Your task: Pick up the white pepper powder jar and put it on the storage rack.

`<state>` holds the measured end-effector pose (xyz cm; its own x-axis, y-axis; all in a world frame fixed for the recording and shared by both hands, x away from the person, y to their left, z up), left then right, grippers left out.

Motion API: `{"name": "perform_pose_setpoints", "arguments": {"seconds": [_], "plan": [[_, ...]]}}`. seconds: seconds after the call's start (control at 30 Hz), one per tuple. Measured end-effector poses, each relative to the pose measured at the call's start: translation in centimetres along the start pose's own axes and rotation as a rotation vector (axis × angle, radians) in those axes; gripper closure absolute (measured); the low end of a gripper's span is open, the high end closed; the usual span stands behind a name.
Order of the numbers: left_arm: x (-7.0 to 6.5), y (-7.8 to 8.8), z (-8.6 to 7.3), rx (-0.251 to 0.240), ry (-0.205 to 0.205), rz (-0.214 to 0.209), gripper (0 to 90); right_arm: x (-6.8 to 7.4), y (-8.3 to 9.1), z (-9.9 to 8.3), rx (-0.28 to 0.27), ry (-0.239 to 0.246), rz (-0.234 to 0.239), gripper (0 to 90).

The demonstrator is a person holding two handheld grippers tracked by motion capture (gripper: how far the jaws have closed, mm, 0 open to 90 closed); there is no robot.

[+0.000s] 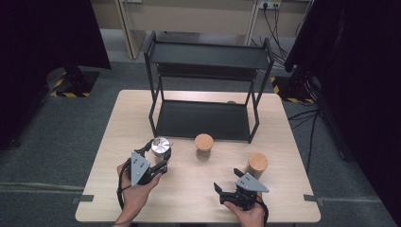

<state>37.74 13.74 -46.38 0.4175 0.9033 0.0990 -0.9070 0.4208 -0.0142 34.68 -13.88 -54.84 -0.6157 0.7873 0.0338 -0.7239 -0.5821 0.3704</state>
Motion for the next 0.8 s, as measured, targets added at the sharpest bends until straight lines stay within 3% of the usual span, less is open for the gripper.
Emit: {"name": "perform_pose_setpoints", "arguments": {"seconds": [0.8], "plan": [[0.8,-3.9,0.4,0.015,-0.013,0.034,34.5,-0.1,0.0,0.0,-0.003,-0.007,-0.004,6.1]]}}
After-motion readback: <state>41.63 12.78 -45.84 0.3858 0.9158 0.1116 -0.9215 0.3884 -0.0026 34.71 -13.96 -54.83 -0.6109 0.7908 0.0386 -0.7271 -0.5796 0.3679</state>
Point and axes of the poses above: each handheld gripper's, and its own axes: y roughly backward along the jaws, z roughly out of its top, x roughly to its left, the point moved 6 cm from there along -y, roughly forward along the jaws, and after that the axes turned 2 degrees about -x, right-handed, at the moved point
